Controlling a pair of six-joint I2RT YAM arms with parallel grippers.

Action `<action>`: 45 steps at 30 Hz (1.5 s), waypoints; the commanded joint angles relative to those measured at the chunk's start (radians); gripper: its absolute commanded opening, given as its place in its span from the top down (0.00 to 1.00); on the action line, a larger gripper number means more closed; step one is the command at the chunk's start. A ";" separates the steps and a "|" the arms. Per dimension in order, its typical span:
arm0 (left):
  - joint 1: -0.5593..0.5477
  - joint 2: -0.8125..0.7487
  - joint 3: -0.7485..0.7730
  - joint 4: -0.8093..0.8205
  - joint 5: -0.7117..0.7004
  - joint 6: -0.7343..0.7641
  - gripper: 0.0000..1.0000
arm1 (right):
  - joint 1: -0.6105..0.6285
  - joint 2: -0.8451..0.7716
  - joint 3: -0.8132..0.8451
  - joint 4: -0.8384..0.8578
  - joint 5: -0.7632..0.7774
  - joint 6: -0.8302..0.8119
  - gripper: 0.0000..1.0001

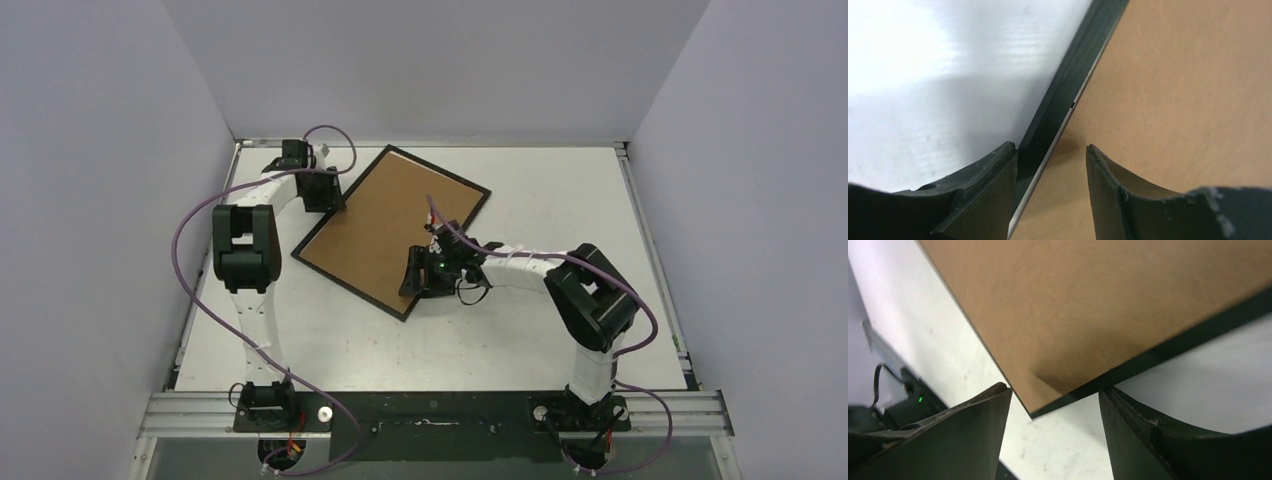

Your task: Put the photo into the frame

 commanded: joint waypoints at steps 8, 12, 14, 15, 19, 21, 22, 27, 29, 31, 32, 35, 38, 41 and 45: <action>-0.192 0.166 0.243 -0.172 0.336 0.007 0.52 | 0.129 -0.025 -0.028 0.265 0.019 0.072 0.29; -0.163 0.165 0.345 -0.205 0.339 -0.013 0.48 | 0.098 -0.149 -0.078 0.223 0.056 0.045 0.26; -0.150 0.151 0.386 -0.220 0.341 -0.032 0.44 | 0.072 -0.226 -0.094 0.177 0.066 0.018 0.24; -0.142 0.137 0.399 -0.221 0.343 -0.043 0.42 | 0.051 -0.261 -0.099 0.156 0.071 0.007 0.23; -0.114 0.062 0.403 -0.221 0.322 -0.088 0.37 | -0.089 -0.362 -0.080 0.039 0.133 -0.059 0.19; -0.101 0.007 0.365 -0.226 0.265 -0.112 0.36 | -0.177 -0.359 -0.035 -0.038 0.196 -0.108 0.16; -0.092 -0.035 0.336 -0.234 0.214 -0.131 0.36 | -0.244 -0.327 0.001 -0.078 0.222 -0.128 0.15; -0.027 -0.239 0.054 -0.219 0.076 -0.286 0.34 | -0.422 -0.145 0.202 -0.213 0.258 -0.252 0.14; 0.000 -0.333 -0.084 -0.179 0.061 -0.339 0.33 | -0.455 -0.074 0.275 -0.251 0.272 -0.292 0.14; 0.014 -0.417 -0.219 -0.149 0.058 -0.371 0.33 | -0.486 -0.002 0.342 -0.291 0.260 -0.311 0.13; 0.016 -0.448 -0.260 -0.137 0.070 -0.381 0.33 | -0.498 0.032 0.371 -0.306 0.254 -0.313 0.14; 0.013 -0.510 -0.353 -0.122 0.095 -0.430 0.34 | -0.526 0.094 0.408 -0.311 0.239 -0.319 0.14; 0.005 -0.545 -0.424 -0.116 0.087 -0.489 0.40 | -0.557 0.138 0.416 -0.300 0.186 -0.313 0.13; -0.012 -0.569 -0.478 -0.106 0.064 -0.539 0.47 | -0.574 0.161 0.411 -0.299 0.145 -0.309 0.13; -0.038 -0.566 -0.517 -0.096 0.023 -0.557 0.50 | -0.581 0.166 0.378 -0.261 0.085 -0.291 0.13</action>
